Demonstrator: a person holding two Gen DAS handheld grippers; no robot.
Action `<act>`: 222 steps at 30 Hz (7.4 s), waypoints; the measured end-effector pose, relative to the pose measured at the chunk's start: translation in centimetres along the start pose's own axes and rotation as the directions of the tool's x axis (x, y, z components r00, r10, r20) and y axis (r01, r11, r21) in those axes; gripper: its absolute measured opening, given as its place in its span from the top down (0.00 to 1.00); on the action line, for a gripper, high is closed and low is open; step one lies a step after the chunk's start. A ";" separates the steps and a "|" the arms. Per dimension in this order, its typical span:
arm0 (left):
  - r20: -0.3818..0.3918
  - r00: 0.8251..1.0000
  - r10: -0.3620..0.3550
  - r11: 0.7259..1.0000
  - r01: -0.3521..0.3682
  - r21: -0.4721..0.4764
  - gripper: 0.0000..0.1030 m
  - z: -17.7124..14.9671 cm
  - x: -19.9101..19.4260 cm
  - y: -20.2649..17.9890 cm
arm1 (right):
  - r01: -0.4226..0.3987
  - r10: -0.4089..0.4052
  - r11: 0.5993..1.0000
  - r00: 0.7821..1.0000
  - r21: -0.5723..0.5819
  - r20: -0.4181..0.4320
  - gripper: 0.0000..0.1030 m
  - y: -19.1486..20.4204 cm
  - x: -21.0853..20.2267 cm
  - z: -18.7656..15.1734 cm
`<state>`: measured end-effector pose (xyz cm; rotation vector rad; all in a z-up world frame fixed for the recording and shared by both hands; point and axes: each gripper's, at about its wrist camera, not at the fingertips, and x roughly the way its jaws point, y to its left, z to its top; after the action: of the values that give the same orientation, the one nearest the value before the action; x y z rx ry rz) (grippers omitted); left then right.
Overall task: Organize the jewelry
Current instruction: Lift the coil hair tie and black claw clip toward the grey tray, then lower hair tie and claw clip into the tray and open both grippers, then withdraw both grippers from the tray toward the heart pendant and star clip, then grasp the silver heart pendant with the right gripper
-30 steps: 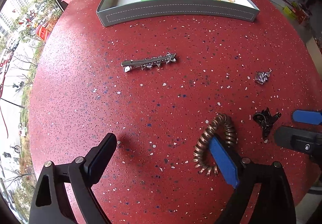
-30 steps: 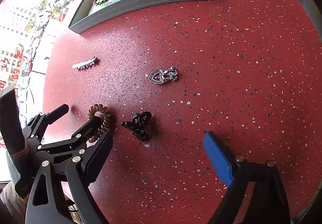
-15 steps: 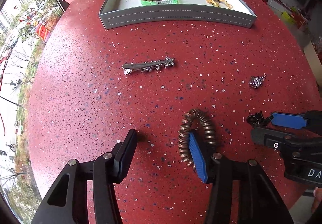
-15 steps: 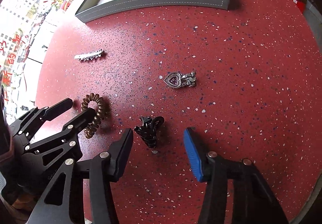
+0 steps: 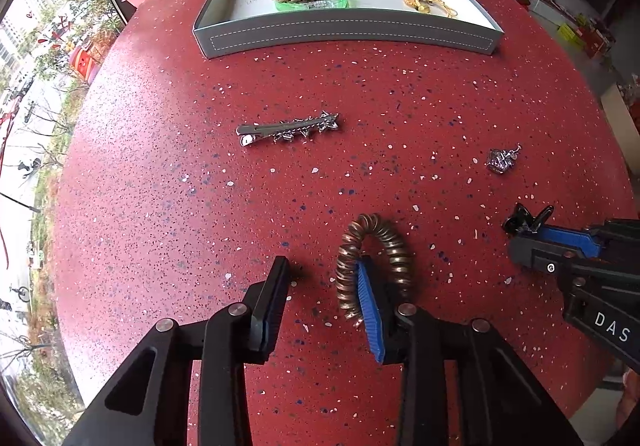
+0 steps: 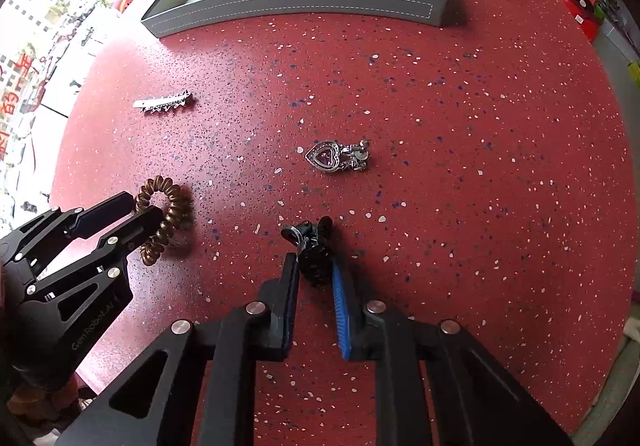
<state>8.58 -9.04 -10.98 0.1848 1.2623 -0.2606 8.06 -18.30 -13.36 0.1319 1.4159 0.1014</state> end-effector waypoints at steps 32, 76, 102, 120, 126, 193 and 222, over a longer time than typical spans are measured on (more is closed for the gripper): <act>0.048 0.990 -0.129 0.979 0.135 -0.154 0.71 3.9 -3.2 3.7 | -0.230 0.219 0.965 0.971 0.123 0.096 0.82 -5.6 -5.3 2.2; 0.170 0.983 -0.077 0.973 0.111 -0.201 0.71 18.7 -1.0 7.3 | -0.283 0.269 0.957 0.947 0.063 0.179 0.82 -6.9 -5.5 18.0; 0.074 0.997 0.023 0.984 -0.009 -0.178 0.71 23.8 5.9 5.1 | -0.190 0.177 0.977 0.975 0.095 0.132 0.82 -9.8 -0.1 23.1; 0.067 0.995 0.076 0.988 -0.066 -0.138 0.71 23.3 5.8 4.0 | -0.215 0.204 0.969 0.975 0.126 0.092 0.52 -10.1 0.4 22.4; 0.080 0.993 0.089 0.988 -0.077 -0.133 0.71 23.2 5.0 3.8 | -0.263 0.249 0.957 0.962 0.127 0.114 0.41 -9.8 -0.6 21.9; 0.077 0.997 -0.025 0.978 0.008 0.207 0.15 9.3 3.6 3.4 | -0.016 0.005 0.975 0.999 0.223 0.048 0.40 -2.2 0.0 4.3; 0.135 0.973 -0.187 0.980 0.194 -0.047 0.76 11.8 -0.5 6.9 | -0.175 0.122 0.959 0.965 0.222 0.233 0.82 -4.8 -4.5 7.1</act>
<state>21.22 -5.71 -7.11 -0.0057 1.1574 -0.3935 14.36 -23.90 -8.58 0.4397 1.1941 0.0375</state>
